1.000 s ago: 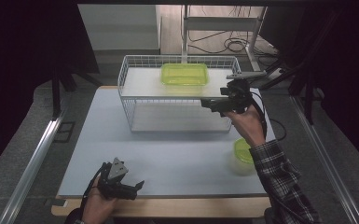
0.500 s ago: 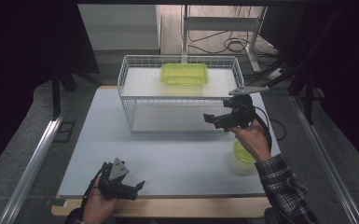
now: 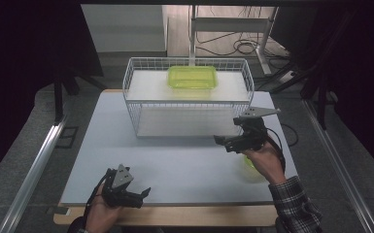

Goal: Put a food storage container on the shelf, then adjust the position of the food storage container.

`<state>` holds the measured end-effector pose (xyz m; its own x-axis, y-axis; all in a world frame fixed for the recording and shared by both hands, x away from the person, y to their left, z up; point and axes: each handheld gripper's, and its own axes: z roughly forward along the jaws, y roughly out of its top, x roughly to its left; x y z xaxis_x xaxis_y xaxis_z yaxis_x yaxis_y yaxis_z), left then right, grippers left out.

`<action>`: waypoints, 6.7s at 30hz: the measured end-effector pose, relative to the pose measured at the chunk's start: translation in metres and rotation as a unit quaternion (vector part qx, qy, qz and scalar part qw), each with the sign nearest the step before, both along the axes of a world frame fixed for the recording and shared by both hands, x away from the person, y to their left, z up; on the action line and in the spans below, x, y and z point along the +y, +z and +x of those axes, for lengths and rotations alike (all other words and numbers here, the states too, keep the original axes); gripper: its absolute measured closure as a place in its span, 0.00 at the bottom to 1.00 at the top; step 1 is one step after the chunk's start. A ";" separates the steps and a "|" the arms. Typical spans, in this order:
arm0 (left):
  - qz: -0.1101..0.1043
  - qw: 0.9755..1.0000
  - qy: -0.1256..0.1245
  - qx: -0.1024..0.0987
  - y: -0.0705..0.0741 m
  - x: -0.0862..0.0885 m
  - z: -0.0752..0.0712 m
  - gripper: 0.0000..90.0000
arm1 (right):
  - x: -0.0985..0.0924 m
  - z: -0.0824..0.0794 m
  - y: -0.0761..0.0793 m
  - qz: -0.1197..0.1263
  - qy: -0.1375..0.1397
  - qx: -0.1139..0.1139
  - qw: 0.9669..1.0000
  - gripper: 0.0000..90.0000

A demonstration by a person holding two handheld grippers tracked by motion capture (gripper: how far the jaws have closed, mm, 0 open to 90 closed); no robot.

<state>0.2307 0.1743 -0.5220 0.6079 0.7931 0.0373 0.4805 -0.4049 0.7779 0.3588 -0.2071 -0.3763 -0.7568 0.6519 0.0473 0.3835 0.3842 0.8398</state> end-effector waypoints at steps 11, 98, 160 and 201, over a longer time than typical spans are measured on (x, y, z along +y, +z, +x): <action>0.006 1.000 0.002 0.011 0.001 -0.001 0.000 0.00 | -0.011 -0.016 -0.024 0.004 -0.012 0.000 1.000 0.01; 0.042 0.999 0.006 0.019 -0.006 -0.005 0.001 0.00 | -0.143 -0.027 -0.078 -0.056 -0.221 0.030 0.973 0.99; 0.060 0.998 0.002 0.025 -0.008 -0.008 0.001 0.00 | -0.062 -0.012 -0.109 -0.060 -0.126 0.073 0.988 0.99; 0.064 0.998 0.009 0.024 -0.008 -0.006 -0.005 0.00 | -0.015 0.002 -0.124 -0.083 -0.059 0.097 0.990 0.98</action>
<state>0.2261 0.1680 -0.5304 0.5965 0.7950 0.1100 0.5250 -0.4903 0.6957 0.3604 -0.2219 -0.5007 -0.6627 0.7458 0.0680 0.5810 0.4547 0.6750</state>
